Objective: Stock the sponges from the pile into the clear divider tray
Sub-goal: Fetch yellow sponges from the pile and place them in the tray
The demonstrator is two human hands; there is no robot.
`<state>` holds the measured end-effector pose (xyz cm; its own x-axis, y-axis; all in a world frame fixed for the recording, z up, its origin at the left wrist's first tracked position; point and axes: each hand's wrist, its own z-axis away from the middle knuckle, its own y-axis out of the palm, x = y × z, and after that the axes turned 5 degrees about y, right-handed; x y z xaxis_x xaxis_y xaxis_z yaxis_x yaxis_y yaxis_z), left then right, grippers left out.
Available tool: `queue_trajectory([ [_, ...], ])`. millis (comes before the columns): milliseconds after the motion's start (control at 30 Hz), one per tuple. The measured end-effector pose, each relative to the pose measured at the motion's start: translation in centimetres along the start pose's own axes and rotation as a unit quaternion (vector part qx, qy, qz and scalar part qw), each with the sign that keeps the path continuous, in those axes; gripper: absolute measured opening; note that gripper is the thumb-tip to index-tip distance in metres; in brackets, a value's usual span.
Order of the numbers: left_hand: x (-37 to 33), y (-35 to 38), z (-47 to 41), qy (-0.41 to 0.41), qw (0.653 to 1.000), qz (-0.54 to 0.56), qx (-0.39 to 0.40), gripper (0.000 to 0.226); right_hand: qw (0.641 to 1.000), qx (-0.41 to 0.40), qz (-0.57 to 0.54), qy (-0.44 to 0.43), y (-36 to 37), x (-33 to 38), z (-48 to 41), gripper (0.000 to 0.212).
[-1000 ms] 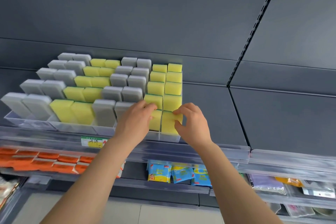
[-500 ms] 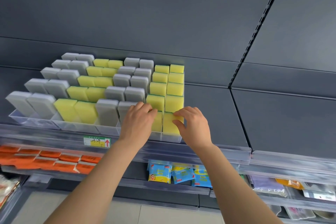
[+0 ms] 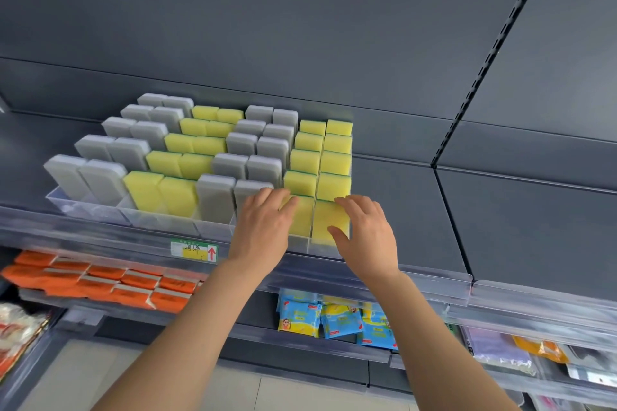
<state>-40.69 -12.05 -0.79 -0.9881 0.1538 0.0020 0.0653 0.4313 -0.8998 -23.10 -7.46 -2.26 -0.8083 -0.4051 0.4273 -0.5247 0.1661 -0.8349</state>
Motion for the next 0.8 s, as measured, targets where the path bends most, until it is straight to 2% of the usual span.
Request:
queue_trajectory([
  [200, 2.8, -2.3, 2.1, 0.039, 0.996, 0.066, -0.034, 0.032, 0.998, -0.021, 0.028, 0.048, 0.1, 2.3, 0.2, 0.049],
  [400, 8.8, -4.7, 5.4, 0.046, 0.992, 0.109, -0.033, 0.025, 0.995, -0.053, 0.034, 0.084, 0.7, 7.0, 1.0, 0.046],
  [467, 11.0, -4.9, 6.2, 0.041, 0.994, 0.102, -0.016, 0.030, 0.994, -0.047, 0.040, 0.086, 1.4, 8.3, 0.9, 0.044],
  [667, 14.3, -3.6, 5.8, 0.064, 0.991, 0.069, 0.090, 0.067, 0.994, -0.007, 0.065, 0.088, 3.5, 10.9, 0.6, 0.042],
  [800, 14.6, -2.7, 5.3, 0.084, 0.988, 0.056, 0.116, 0.071, 0.992, -0.008, 0.074, 0.106, 4.0, 11.1, 0.5, 0.039],
])
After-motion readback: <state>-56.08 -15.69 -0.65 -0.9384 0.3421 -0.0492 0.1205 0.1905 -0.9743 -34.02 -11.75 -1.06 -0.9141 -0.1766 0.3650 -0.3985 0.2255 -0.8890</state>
